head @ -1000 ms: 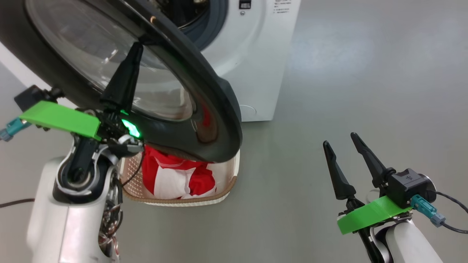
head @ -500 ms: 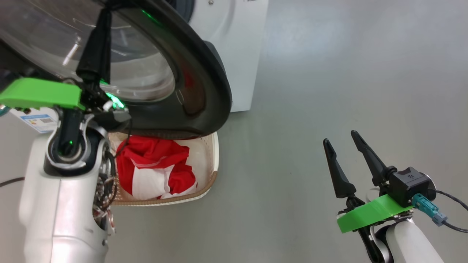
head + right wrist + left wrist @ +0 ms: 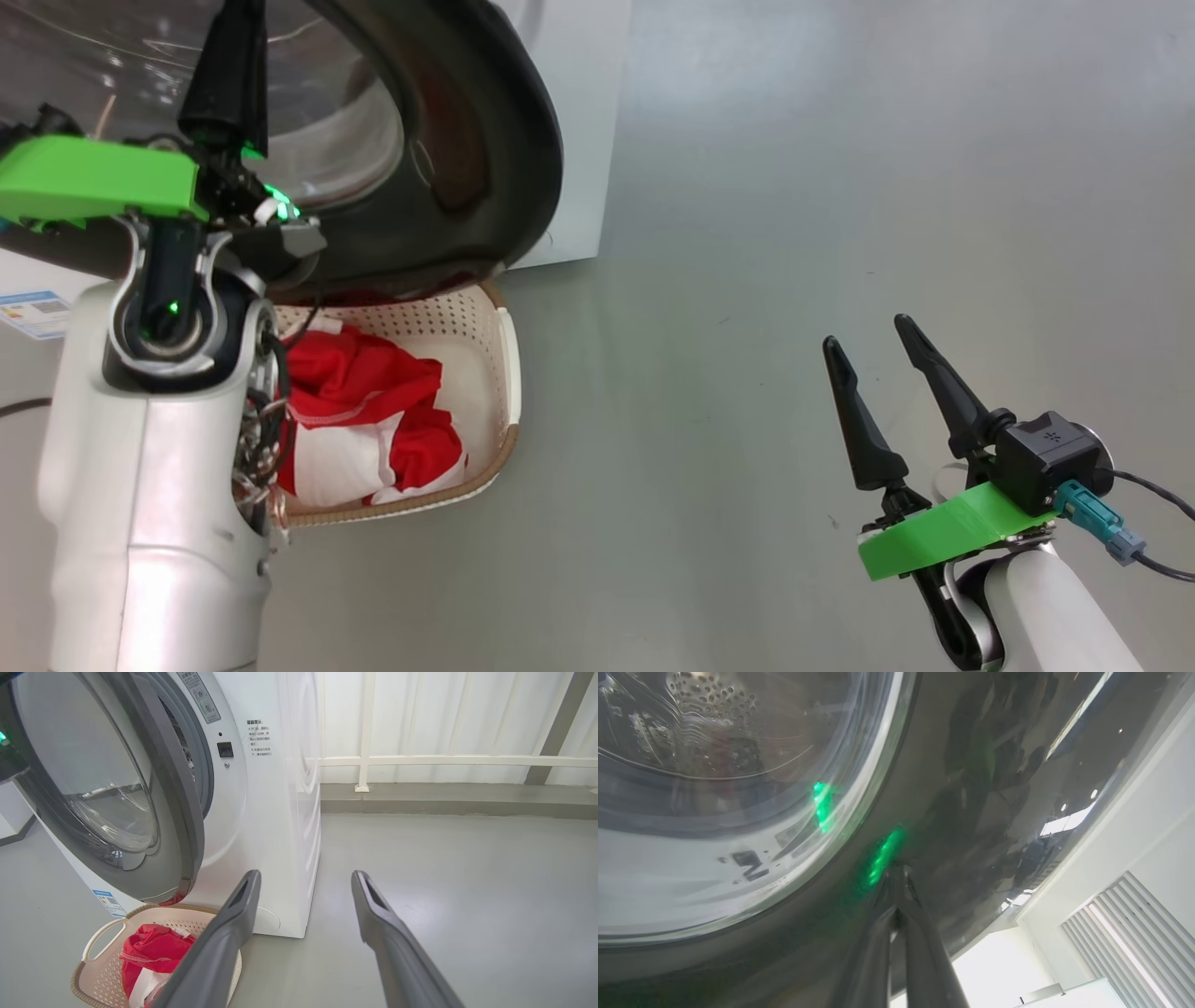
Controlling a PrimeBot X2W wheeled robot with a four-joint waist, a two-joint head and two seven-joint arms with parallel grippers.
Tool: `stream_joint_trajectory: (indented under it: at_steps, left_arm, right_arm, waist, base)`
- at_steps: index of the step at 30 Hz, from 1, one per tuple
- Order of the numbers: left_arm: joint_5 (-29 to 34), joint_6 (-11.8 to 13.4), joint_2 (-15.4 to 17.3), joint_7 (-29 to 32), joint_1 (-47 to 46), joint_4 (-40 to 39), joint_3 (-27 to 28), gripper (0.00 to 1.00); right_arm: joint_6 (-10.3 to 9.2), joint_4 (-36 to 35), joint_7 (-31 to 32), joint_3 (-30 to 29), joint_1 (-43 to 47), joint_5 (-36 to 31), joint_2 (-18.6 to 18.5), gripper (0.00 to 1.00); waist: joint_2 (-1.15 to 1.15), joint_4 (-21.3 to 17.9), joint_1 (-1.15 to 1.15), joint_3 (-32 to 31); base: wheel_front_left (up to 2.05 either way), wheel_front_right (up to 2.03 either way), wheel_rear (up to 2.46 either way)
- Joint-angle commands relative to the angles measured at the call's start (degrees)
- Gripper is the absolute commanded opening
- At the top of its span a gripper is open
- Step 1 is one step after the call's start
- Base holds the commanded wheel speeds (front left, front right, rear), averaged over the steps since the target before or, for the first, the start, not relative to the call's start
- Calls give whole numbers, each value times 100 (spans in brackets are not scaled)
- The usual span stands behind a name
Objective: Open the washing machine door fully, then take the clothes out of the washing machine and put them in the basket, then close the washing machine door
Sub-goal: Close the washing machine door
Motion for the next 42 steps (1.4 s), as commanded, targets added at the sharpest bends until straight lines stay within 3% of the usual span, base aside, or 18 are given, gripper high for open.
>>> stream_joint_trajectory:
  at_steps: [1, 11, 12, 13, 14, 19, 25, 42]
  left_arm:
    - [92, -87, 186, 16, -205, -126, 52, 0]
    - [89, -195, 190, 135, -149, -74, -15, 0]
    - [49, -198, 187, 151, -98, -93, -8, 13]
    - [1, -188, 184, 176, -38, -111, -5, 49]
    - [-4, -176, 183, 197, 26, -132, -23, 100]
    - [-31, -146, 204, 280, 413, -332, -42, 100]
    - [452, -232, 468, 49, 1031, -705, -118, 100]
    - [3888, -392, 1545, -1835, 2863, -1412, -1176, 100]
  right_arm:
    - [35, -143, -36, 118, -132, 64, 14, 100]
    - [35, -155, -36, 68, -117, 79, 14, 100]
    - [35, -154, -36, 61, -116, 81, 14, 100]
    - [35, -152, -36, 58, -115, 84, 14, 100]
    - [35, -149, -36, 48, -113, 83, 14, 100]
    - [35, -142, -36, 17, -116, 80, 14, 100]
    - [35, -157, -36, -2, -87, 116, 14, 100]
    - [35, -252, -36, -171, 174, 32, 14, 100]
  waist:
    - [0, -41, 0, 20]
    - [0, -26, 0, 47]
    - [0, -9, 0, 41]
    - [0, 11, 0, 32]
    - [0, 42, 0, 22]
    - [0, 178, 0, -68]
    - [0, 335, 0, -258]
    - [0, 671, 0, -846]
  base:
    - [0, 0, 0]
    - [0, 0, 0]
    - [0, 0, 0]
    - [0, 0, 0]
    - [0, 0, 0]
    - [0, 0, 0]
    - [0, 0, 0]
    - [0, 0, 0]
